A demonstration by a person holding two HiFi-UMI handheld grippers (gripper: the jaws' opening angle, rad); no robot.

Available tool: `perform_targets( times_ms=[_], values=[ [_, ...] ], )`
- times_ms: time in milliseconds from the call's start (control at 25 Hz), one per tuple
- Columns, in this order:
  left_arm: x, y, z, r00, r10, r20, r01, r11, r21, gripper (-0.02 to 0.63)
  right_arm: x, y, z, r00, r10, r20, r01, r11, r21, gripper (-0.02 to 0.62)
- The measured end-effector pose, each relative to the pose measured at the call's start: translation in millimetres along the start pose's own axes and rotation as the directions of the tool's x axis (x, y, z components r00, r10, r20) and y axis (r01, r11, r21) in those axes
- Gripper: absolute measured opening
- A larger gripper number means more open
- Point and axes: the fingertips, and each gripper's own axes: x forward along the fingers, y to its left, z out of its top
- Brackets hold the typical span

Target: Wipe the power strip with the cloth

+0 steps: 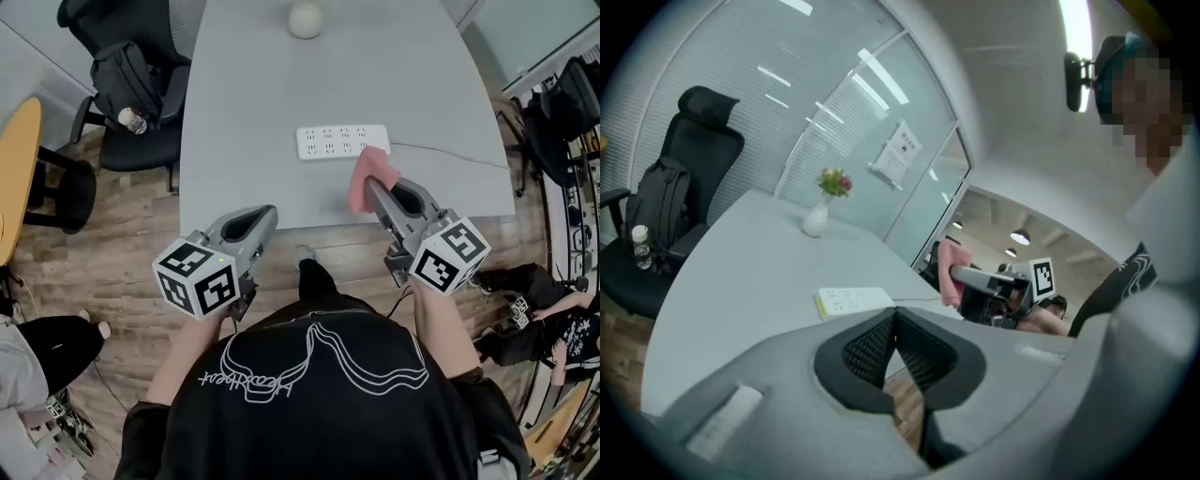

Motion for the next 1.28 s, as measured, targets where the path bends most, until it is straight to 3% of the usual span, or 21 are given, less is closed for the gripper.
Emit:
perform_targets(
  times_ms=[280,440,800,1280],
  values=[
    [-69,-61,38,0.986,-0.061,0.154,0.04,0.99,0.138,0.012,-29,82,13,0.998,0.06,0.006,-0.059,0.995,-0.081,0.031],
    [-96,-86,32,0.978,-0.077,0.194,0.04,0.981,0.191,0.012,-48,114,8,0.998,0.066,0.011,-0.065,0.993,-0.102,0.031],
    [-129,-102,-6,0.979,-0.06,0.193,0.013,0.973,0.232,0.012,-68,155,-23,0.999,0.052,0.005,-0.051,0.992,-0.112,0.031],
    [-131,-107,-9,0.985,-0.042,0.168,0.005,0.976,0.216,0.012,-67,159,-21,0.999,0.04,-0.029,-0.043,0.994,-0.101,0.031]
  ],
)
